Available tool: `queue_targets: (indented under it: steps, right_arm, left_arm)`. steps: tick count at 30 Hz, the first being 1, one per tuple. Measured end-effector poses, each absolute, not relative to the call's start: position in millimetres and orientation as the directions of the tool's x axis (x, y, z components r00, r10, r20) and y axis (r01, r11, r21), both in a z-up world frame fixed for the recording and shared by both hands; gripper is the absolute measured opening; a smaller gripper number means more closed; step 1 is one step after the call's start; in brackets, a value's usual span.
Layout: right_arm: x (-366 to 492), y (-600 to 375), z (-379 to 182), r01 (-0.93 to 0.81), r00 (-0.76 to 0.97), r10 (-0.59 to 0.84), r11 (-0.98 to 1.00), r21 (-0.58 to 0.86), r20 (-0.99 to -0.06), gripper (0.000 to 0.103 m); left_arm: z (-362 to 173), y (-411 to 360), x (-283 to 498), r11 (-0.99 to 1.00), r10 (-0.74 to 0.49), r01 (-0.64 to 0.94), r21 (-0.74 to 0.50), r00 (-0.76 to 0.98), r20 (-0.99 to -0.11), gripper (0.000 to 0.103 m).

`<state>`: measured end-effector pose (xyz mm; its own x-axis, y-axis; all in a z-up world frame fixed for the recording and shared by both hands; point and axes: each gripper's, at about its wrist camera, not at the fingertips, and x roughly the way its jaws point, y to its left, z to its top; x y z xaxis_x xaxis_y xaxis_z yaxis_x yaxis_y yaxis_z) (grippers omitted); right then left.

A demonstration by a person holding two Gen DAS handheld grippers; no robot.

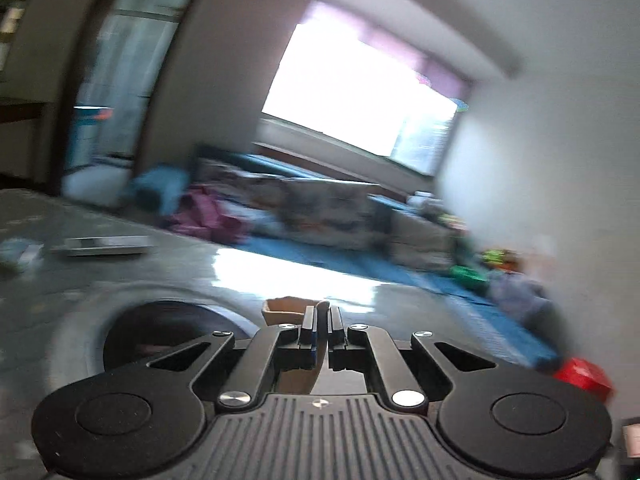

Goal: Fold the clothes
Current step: 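Lift the sleeve with the left gripper and fold it across the sweatshirt body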

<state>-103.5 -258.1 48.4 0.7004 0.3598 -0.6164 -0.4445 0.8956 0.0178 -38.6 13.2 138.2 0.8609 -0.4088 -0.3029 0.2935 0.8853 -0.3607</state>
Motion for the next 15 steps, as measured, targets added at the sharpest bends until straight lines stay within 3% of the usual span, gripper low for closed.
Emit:
queue_targets:
  steps: [10, 15]
  right_arm:
    - [-109.1, -281.2, 43.7, -0.38, 0.718, 0.319, 0.924, 0.036, -0.619, 0.061]
    - [-112.6, -287.2, 41.8, -0.359, 0.718, 0.304, 0.932, 0.041, -0.626, 0.061]
  left_arm:
    - [108.7, -79.1, -38.4, 0.748, -0.658, 0.527, -0.402, 0.669, -0.347, 0.006]
    - [80.3, -100.3, -29.7, 0.707, -0.707, 0.562, -0.429, 0.552, -0.442, 0.01]
